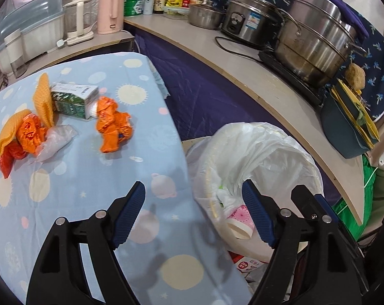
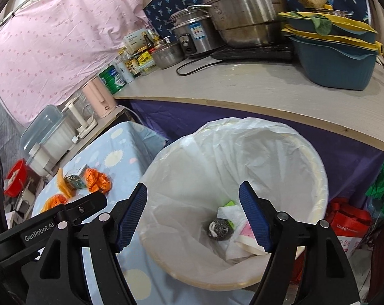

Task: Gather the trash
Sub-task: 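Open both grippers to drop the cup and steel wool into the bin, then move both grippers back over the orange trash on the table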

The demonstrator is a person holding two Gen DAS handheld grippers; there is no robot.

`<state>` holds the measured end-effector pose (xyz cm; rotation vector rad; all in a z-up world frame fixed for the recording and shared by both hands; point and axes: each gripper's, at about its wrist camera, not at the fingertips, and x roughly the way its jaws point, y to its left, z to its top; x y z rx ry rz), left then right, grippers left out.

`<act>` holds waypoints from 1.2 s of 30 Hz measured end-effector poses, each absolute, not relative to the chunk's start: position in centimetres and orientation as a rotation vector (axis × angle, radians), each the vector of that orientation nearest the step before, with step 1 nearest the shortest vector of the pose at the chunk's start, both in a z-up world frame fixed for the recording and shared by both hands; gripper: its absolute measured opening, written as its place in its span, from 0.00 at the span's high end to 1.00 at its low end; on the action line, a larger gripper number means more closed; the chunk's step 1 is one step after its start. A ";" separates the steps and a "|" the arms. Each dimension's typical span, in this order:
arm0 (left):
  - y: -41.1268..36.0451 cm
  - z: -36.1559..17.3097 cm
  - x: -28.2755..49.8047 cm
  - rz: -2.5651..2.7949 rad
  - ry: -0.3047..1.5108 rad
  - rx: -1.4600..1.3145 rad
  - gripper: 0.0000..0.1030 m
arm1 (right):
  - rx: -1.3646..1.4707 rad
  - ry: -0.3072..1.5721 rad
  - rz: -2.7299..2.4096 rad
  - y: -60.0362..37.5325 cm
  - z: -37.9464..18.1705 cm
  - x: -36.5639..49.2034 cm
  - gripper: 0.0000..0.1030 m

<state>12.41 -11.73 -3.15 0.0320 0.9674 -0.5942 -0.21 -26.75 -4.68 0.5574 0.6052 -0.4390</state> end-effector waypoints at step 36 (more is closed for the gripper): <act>11.5 -4.9 27.9 -0.152 0.931 -0.179 0.22 | 0.403 0.825 -0.101 -13.3 -9.2 23.5 0.29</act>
